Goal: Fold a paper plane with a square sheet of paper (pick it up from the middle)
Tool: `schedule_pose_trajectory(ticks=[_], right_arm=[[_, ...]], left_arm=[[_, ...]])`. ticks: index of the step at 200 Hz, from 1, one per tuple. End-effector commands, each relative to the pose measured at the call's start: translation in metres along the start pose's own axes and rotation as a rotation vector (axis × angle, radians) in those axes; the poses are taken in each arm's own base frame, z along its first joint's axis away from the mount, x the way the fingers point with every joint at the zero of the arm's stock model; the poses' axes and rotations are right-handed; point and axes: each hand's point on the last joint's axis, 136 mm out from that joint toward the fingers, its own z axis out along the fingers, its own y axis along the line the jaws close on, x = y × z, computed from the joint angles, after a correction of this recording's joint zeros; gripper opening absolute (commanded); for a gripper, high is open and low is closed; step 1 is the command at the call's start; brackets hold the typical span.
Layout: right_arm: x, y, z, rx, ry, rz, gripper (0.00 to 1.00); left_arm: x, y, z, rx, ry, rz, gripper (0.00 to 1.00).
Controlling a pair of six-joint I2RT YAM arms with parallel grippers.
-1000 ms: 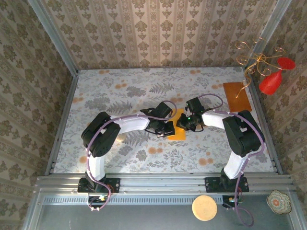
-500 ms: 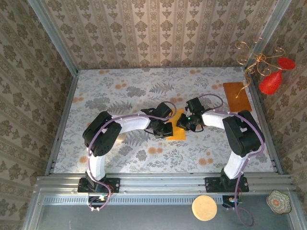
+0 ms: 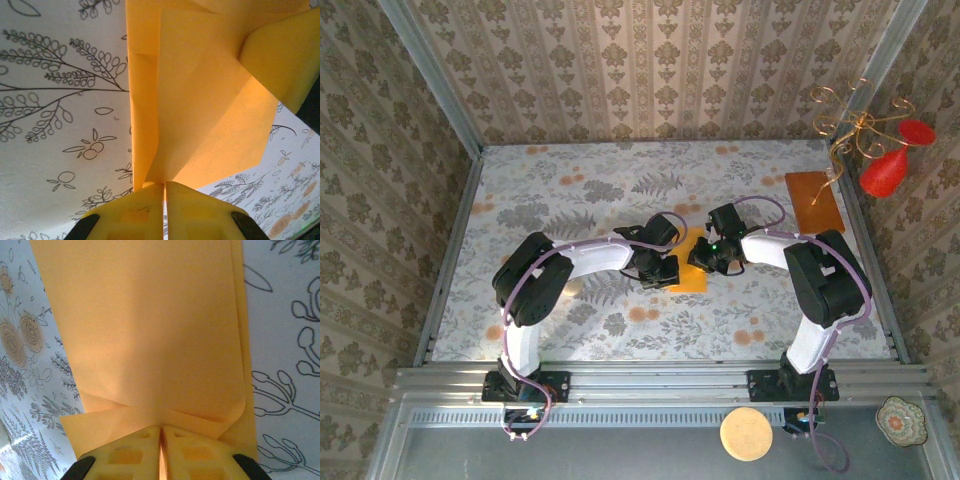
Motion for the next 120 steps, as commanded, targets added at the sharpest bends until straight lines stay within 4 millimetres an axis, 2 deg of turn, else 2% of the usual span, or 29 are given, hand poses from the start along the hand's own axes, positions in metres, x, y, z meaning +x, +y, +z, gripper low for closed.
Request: schedule_pose_trajectory(ticks=[1, 120], right_arm=[[0.015, -0.043, 0.009, 0.142, 0.036, 0.068, 0.14], [0.015, -0.043, 0.008, 0.142, 0.034, 0.068, 0.14]], left_arm=[[-0.003, 0.008, 0.001, -0.041, 0.006, -0.033, 0.12], [0.001, 0.019, 0.007, -0.07, 0.028, -0.071, 0.11]])
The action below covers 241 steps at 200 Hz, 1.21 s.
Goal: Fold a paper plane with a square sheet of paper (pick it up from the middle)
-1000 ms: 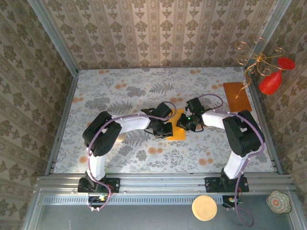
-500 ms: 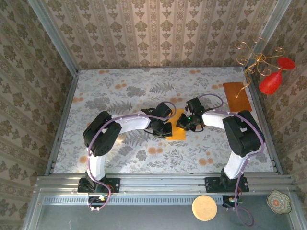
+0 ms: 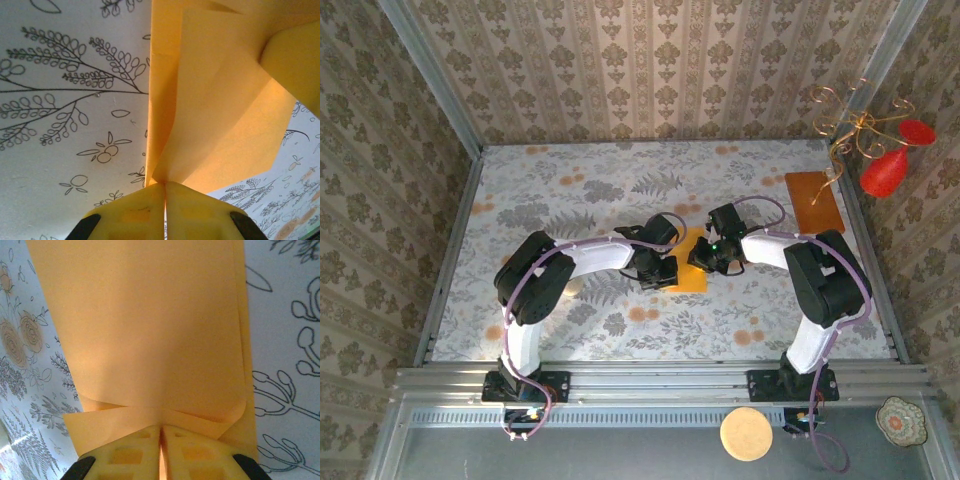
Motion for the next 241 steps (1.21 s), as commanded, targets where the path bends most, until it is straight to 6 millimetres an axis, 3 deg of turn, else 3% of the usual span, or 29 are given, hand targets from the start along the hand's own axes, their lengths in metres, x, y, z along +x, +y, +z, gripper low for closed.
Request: schedule_pose_trajectory(ticks=[1, 39, 78, 96, 165, 192, 241], right_arm=[[0.015, -0.043, 0.008, 0.142, 0.034, 0.068, 0.14], [0.01, -0.034, 0.004, 0.104, 0.021, 0.056, 0.15], [-0.007, 0.012, -0.024, -0.054, -0.037, -0.039, 0.17], [-0.006, 0.026, -0.036, -0.105, -0.043, -0.074, 0.17], [0.03, 0.038, -0.018, -0.127, 0.045, -0.141, 0.14], [0.031, 0.039, -0.009, -0.117, 0.057, -0.144, 0.14], [0.025, 0.021, 0.002, -0.029, 0.045, -0.114, 0.13]], left_arm=[[0.001, 0.013, 0.004, -0.051, 0.018, -0.049, 0.11], [0.004, 0.019, 0.007, -0.069, 0.034, -0.067, 0.1], [0.006, 0.025, 0.009, -0.086, 0.047, -0.08, 0.09], [0.006, 0.024, 0.009, -0.085, 0.049, -0.078, 0.09], [0.007, 0.023, 0.011, -0.079, 0.058, -0.074, 0.08], [0.006, 0.023, 0.01, -0.081, 0.055, -0.072, 0.08], [0.007, 0.022, 0.009, -0.076, 0.05, -0.071, 0.08]])
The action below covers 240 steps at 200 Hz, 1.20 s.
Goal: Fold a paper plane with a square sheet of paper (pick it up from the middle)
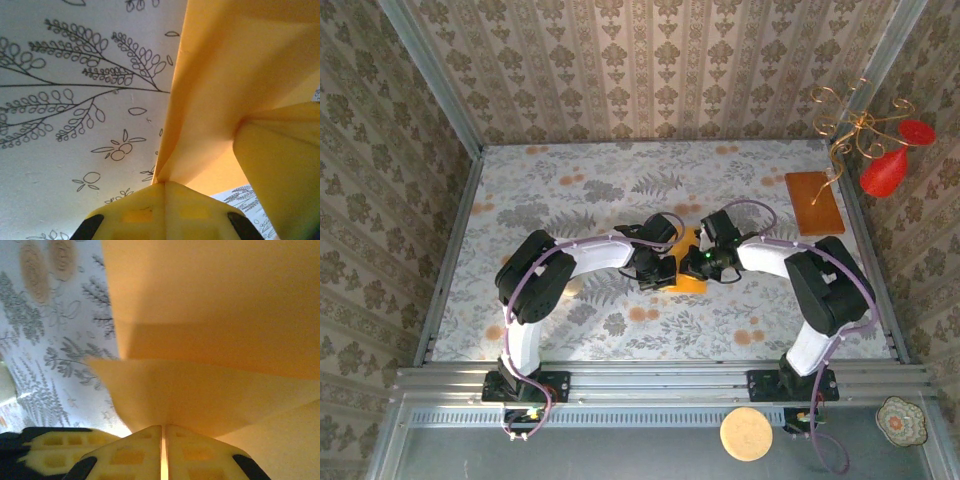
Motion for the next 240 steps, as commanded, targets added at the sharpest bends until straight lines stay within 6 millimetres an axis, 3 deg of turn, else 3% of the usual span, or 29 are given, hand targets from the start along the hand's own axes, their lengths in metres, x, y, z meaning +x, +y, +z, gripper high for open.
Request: schedule_pose_trajectory(ticks=[1, 61, 92, 121, 178, 240], right_arm=[[-0.012, -0.004, 0.001, 0.041, -0.033, -0.005, 0.13], [-0.009, -0.033, 0.006, 0.134, -0.03, 0.06, 0.13], [-0.004, -0.041, 0.01, 0.16, -0.017, 0.087, 0.12], [-0.004, -0.038, 0.014, 0.134, -0.016, 0.105, 0.12], [-0.004, -0.026, 0.018, 0.093, -0.019, 0.12, 0.12], [-0.003, -0.028, 0.018, 0.095, -0.024, 0.131, 0.11]], left_arm=[[0.005, 0.018, 0.008, -0.061, 0.028, -0.038, 0.08], [0.001, 0.015, 0.0, -0.05, -0.002, -0.024, 0.08], [-0.015, -0.001, -0.025, 0.028, -0.13, 0.012, 0.09], [-0.024, 0.001, -0.04, 0.07, -0.213, -0.004, 0.11], [-0.025, -0.01, -0.035, 0.157, -0.207, 0.0, 0.12], [-0.026, -0.013, -0.018, 0.159, -0.156, 0.006, 0.11]])
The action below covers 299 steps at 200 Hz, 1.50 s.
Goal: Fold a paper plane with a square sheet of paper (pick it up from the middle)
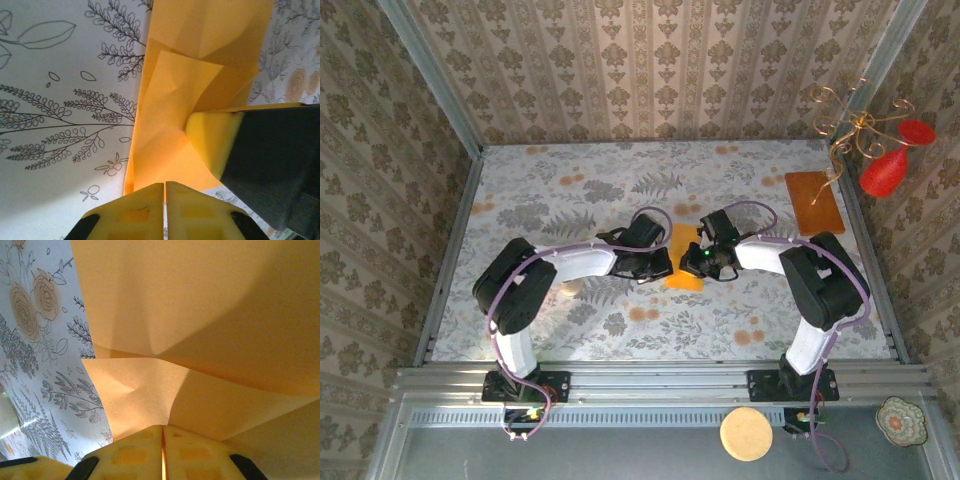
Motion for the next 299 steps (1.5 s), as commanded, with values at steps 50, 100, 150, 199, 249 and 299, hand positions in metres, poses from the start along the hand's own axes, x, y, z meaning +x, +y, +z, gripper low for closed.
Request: schedule_pose_trajectory(ticks=[50, 100, 150, 199, 249, 299], right_arm=[[0.011, -0.024, 0.009, 0.087, 0.025, 0.041, 0.11], [0.007, -0.026, 0.007, 0.084, 0.011, 0.035, 0.11], [-0.012, -0.03, -0.002, 0.061, -0.038, 0.031, 0.12], [-0.046, -0.06, -0.016, 0.057, -0.12, 0.082, 0.12], [-0.074, -0.058, -0.049, 0.06, -0.211, 0.059, 0.11], [-0.037, -0.01, -0.06, -0.032, -0.175, -0.064, 0.11]], left_arm=[[0.003, 0.008, 0.018, -0.047, 0.06, -0.027, 0.11], [0.016, 0.04, 0.019, -0.167, 0.117, -0.091, 0.11], [0.024, 0.057, 0.02, -0.228, 0.149, -0.125, 0.1], [0.028, 0.066, 0.022, -0.25, 0.172, -0.141, 0.1], [0.026, 0.061, 0.021, -0.237, 0.171, -0.126, 0.09], [0.022, 0.055, 0.021, -0.221, 0.167, -0.109, 0.09]])
